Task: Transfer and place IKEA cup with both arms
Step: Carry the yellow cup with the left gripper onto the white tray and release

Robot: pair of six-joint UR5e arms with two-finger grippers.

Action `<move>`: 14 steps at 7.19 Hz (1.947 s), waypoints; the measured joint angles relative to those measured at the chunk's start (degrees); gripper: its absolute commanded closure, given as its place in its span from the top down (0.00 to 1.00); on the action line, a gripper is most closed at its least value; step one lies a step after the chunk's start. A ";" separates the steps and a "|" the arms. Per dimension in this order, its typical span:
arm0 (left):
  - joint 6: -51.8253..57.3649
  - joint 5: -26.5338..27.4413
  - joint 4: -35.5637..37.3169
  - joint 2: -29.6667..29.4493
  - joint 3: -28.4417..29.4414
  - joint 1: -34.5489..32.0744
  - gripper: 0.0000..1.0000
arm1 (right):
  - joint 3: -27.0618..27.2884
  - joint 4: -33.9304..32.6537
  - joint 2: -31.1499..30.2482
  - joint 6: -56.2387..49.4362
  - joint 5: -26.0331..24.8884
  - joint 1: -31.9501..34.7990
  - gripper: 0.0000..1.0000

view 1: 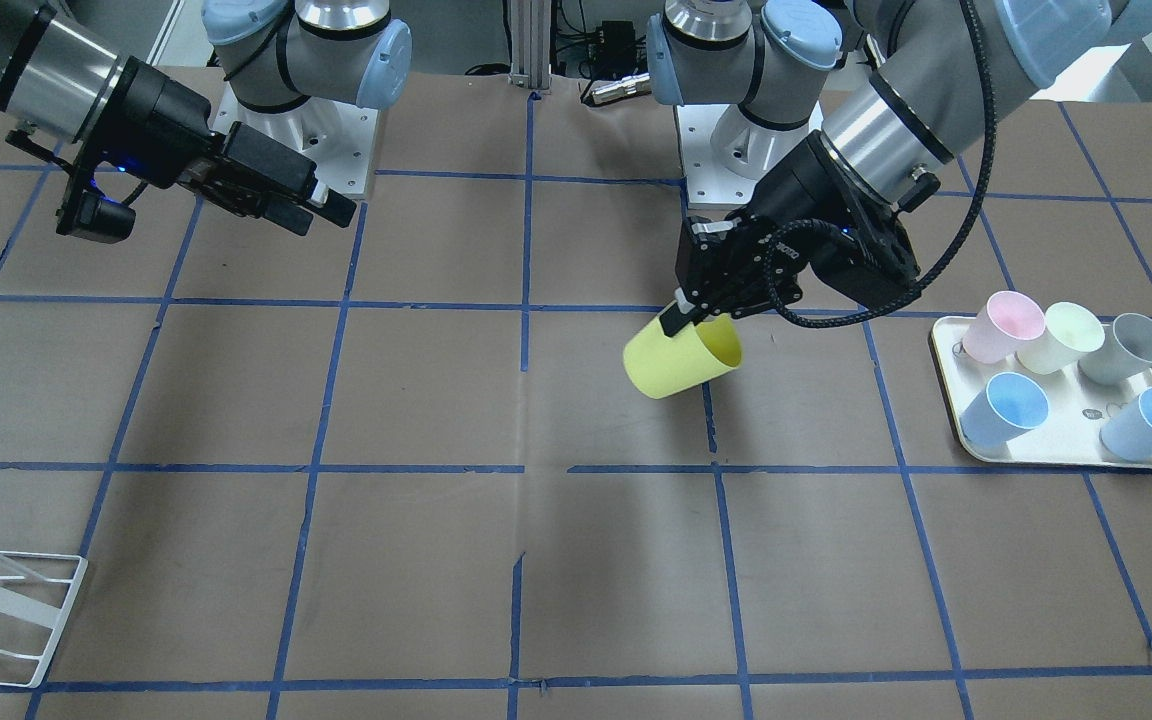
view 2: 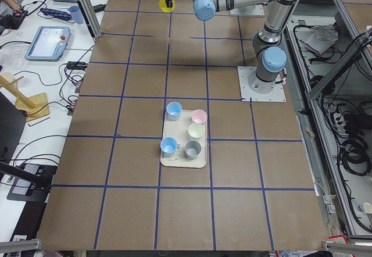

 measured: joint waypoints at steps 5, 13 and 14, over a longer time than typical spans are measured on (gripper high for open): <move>35.48 31.75 -11.38 -4.16 6.48 10.21 0.00 | -3.67 -1.17 -2.38 5.22 -29.91 9.53 1.00; 61.36 37.28 5.23 -15.43 0.98 33.26 0.00 | -0.58 -0.68 -6.51 4.54 -42.48 12.74 1.00; 61.40 37.37 6.62 -16.71 -0.27 33.57 0.00 | -0.48 -1.17 -6.74 4.02 -42.72 12.80 1.00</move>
